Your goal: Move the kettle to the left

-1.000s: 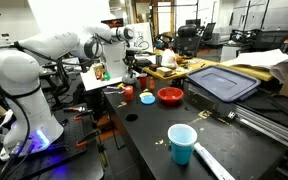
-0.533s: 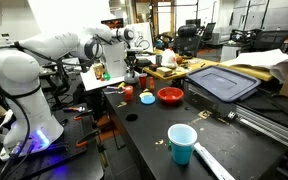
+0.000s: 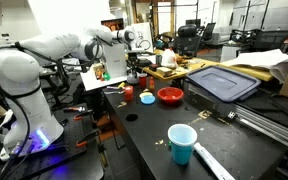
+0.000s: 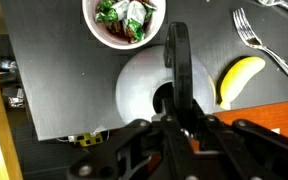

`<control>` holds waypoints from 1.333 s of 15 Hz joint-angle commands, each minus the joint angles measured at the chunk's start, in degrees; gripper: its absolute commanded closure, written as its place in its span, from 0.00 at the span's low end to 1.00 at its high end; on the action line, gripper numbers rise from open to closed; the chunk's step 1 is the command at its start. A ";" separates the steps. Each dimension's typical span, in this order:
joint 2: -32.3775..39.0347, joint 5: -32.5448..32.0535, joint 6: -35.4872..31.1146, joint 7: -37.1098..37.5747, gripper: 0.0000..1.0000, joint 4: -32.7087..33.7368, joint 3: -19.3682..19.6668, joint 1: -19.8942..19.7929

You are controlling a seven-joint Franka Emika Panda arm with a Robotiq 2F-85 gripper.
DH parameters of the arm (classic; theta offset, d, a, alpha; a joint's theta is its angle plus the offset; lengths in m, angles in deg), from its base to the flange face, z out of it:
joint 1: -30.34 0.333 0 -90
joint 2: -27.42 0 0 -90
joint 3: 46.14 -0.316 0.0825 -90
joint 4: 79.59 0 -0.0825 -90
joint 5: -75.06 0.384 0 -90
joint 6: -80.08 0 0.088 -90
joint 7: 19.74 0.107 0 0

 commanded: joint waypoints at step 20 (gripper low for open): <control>-9.49 -3.61 13.58 -4.59 0.00 -1.74 1.04 -1.48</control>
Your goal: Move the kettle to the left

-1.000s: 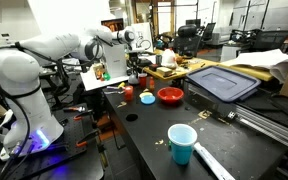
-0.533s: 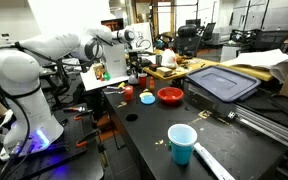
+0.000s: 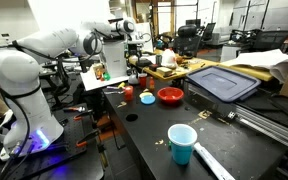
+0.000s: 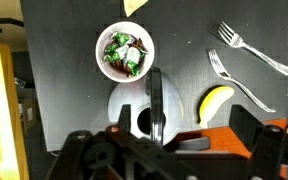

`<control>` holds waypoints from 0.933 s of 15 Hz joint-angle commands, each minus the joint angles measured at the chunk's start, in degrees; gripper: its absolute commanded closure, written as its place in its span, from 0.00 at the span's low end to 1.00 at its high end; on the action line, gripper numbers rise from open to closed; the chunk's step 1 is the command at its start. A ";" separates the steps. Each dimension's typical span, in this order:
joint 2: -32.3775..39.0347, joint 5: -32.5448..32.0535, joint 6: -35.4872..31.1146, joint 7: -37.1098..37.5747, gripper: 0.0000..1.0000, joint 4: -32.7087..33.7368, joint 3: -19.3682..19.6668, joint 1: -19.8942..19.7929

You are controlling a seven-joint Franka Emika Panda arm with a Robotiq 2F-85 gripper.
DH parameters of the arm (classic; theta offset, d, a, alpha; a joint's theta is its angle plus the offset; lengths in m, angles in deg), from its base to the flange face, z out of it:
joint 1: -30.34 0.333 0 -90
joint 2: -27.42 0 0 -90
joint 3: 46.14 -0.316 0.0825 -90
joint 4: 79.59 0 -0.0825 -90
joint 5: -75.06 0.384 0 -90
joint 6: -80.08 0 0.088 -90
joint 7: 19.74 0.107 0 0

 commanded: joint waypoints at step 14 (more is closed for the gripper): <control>-16.48 -2.77 11.22 1.73 0.00 -1.38 5.48 -16.81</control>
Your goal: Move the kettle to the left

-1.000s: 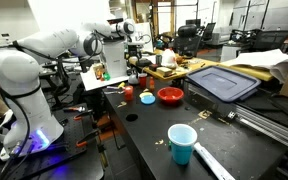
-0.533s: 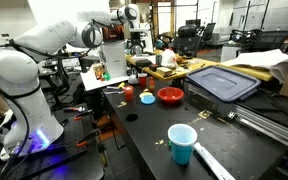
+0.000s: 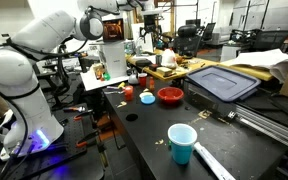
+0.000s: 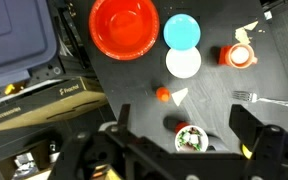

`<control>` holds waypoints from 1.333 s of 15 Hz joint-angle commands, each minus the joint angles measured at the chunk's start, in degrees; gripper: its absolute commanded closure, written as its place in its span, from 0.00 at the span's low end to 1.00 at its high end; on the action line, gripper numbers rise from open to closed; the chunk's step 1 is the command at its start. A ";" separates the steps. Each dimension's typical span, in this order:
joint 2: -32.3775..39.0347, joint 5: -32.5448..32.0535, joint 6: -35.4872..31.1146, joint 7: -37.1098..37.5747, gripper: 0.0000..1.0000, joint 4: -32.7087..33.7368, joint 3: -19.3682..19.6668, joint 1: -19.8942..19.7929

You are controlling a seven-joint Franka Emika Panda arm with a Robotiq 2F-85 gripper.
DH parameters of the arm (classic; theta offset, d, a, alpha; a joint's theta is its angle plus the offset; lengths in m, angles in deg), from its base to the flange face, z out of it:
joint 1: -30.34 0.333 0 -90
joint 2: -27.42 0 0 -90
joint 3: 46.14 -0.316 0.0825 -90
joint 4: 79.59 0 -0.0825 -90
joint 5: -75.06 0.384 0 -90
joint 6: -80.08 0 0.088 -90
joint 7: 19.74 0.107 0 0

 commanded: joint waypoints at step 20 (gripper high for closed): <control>-17.30 1.09 4.54 3.01 0.00 -1.63 1.54 -19.89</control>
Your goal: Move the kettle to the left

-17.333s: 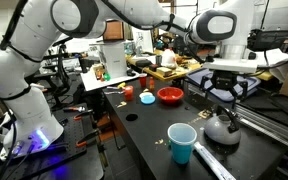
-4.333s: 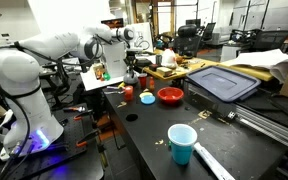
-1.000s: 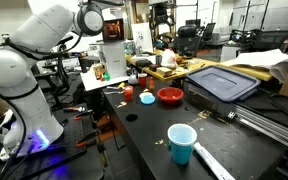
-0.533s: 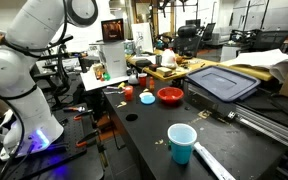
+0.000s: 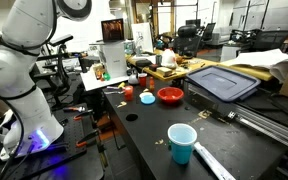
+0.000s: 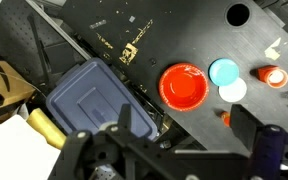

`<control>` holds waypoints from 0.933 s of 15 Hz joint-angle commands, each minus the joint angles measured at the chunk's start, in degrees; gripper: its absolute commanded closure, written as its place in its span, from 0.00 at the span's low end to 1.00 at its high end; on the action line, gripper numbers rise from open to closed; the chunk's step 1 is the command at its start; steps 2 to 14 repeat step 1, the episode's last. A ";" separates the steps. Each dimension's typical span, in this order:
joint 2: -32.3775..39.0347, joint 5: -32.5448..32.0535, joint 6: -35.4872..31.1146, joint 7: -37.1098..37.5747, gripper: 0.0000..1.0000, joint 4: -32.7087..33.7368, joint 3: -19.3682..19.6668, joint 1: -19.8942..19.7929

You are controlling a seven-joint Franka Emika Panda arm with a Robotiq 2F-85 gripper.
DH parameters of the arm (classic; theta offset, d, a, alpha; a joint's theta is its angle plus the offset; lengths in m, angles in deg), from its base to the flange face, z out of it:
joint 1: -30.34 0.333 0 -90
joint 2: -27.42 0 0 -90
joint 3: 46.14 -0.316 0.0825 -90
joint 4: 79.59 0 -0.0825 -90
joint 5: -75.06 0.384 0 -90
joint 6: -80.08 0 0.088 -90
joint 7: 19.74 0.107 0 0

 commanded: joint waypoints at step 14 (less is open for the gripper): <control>-0.86 -0.07 -0.70 0.26 0.00 -1.77 -0.09 0.12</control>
